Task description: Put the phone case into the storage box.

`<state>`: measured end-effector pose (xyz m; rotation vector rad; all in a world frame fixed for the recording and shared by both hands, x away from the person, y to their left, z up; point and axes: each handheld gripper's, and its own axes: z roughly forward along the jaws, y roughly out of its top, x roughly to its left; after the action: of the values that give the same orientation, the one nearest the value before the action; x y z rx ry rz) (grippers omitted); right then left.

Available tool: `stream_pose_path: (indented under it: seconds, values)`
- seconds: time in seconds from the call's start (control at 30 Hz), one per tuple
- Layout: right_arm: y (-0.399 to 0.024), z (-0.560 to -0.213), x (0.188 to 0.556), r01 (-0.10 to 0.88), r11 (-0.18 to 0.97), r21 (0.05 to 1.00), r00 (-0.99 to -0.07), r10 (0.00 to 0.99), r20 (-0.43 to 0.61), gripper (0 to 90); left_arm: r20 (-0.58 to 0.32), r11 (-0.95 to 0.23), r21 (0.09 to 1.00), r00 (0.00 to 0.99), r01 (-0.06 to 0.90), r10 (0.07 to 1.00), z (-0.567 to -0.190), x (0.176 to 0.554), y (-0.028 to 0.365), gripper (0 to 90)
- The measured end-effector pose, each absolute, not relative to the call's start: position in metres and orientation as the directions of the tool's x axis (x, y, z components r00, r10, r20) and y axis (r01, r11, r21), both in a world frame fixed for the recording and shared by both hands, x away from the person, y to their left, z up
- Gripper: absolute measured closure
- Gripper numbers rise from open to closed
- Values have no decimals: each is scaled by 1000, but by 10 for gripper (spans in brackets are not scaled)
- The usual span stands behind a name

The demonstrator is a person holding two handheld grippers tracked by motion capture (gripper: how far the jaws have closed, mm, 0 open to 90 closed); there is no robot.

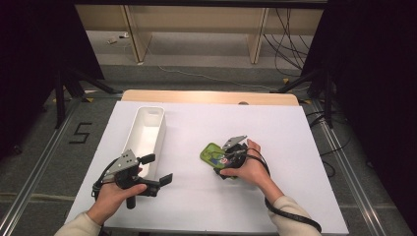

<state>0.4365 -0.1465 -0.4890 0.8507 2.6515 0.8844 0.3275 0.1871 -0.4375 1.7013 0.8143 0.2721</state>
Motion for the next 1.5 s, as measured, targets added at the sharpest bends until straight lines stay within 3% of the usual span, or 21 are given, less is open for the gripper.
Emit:
stream_pose_path:
  seconds: [1.5]
  values:
    - [-138, -474, 454, 490, 770, 409, -842, 539, -5, 97, -235, -85, 924, 731, 372, 641, -438, 327, 187, 0]
